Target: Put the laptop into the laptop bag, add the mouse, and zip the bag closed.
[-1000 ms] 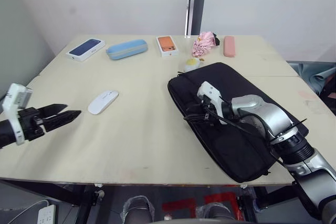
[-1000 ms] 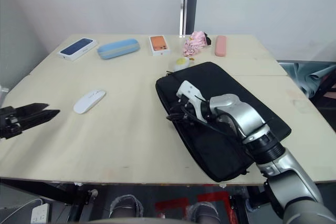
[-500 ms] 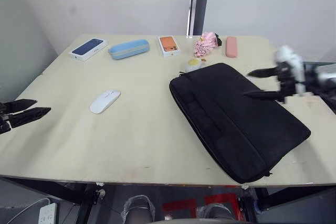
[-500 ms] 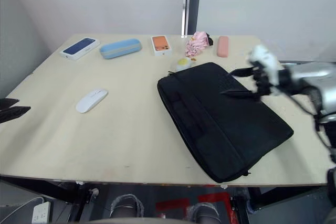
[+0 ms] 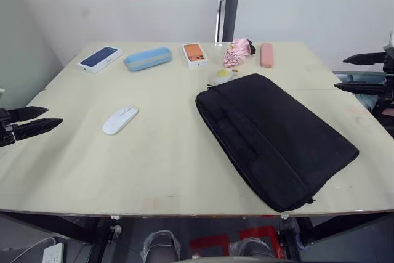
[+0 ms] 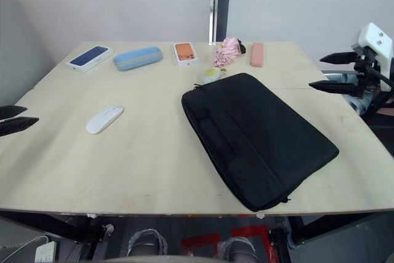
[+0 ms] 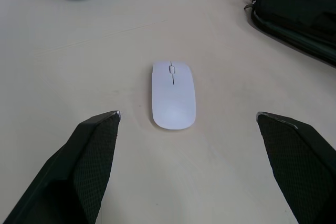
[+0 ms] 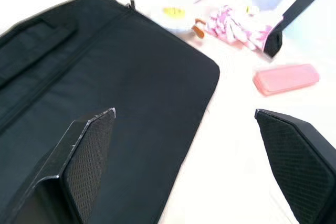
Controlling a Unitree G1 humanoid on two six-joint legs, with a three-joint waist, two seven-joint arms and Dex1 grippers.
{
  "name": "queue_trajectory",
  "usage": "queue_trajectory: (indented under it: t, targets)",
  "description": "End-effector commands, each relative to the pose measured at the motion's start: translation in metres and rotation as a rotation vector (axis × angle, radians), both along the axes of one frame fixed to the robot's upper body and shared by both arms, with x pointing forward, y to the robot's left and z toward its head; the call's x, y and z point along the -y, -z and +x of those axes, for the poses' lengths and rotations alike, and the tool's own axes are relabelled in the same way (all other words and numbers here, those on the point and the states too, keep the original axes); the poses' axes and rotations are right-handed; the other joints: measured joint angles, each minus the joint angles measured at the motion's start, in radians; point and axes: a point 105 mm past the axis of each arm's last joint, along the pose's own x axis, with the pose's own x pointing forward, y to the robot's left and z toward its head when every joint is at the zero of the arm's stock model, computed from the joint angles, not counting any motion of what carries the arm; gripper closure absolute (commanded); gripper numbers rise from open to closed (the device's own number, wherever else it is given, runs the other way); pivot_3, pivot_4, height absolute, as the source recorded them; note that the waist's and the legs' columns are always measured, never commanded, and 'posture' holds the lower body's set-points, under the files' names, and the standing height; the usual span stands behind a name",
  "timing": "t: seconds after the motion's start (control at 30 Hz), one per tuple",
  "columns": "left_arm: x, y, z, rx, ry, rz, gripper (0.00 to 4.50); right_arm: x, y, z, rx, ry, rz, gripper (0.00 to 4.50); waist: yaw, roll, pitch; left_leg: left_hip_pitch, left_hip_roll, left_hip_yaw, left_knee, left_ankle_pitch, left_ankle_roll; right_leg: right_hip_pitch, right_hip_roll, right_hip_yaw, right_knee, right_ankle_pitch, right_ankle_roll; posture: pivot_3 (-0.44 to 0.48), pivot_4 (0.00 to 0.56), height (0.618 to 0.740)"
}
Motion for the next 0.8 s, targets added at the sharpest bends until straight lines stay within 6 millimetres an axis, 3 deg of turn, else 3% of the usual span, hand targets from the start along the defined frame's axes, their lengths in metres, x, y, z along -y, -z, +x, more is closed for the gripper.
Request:
queue_trajectory:
  t: [0.03,0.3,0.43,0.63,0.73,0.8]
  targets:
    - [-0.003,-0.012,-0.001,0.022,-0.003,0.048,0.13,0.003,-0.007,-0.001,0.017,-0.005,-0.012,0.04,0.001,0.000,0.000,0.000,0.000,0.000,0.000,0.000,0.000,0.000,0.000,0.000,0.000,0.000,0.000,0.000,0.150,0.740]
    - [-0.002,-0.012,-0.001,0.052,-0.007,0.053,0.13,0.003,0.006,0.002,-0.049,-0.006,0.016,0.04,0.002,0.000,0.000,0.000,0.000,0.000,0.000,0.000,0.001,0.000,0.000,0.000,0.000,0.000,-0.001,0.000,0.150,0.740]
    - [-0.002,-0.007,-0.001,0.067,-0.026,0.043,0.13,-0.006,0.019,0.008,-0.052,-0.035,0.010,0.04,0.002,0.000,0.000,0.000,0.000,0.000,0.000,0.000,0.001,0.000,0.000,0.000,0.000,0.000,-0.001,0.000,0.150,0.740]
    - [-0.004,0.004,-0.003,0.096,-0.082,0.014,0.13,-0.057,0.026,0.009,-0.047,-0.227,0.145,0.04,-0.003,0.000,0.000,0.000,0.000,0.000,0.001,0.000,0.001,-0.001,0.000,0.000,0.002,0.000,-0.002,0.000,0.150,0.740]
    - [-0.003,0.016,-0.007,0.090,-0.106,-0.002,0.13,-0.093,0.031,0.005,-0.018,-0.368,0.200,0.04,-0.001,-0.001,0.000,0.000,0.001,0.000,0.001,0.000,0.001,-0.001,0.000,0.000,0.003,0.000,-0.003,0.000,0.150,0.740]
    - [-0.004,0.022,-0.011,0.091,-0.126,-0.014,0.13,-0.119,0.022,0.000,-0.012,-0.457,0.296,0.04,-0.001,0.000,0.000,0.000,0.001,0.000,0.002,0.000,0.001,-0.001,0.000,0.000,0.004,0.000,-0.003,0.000,0.150,0.740]
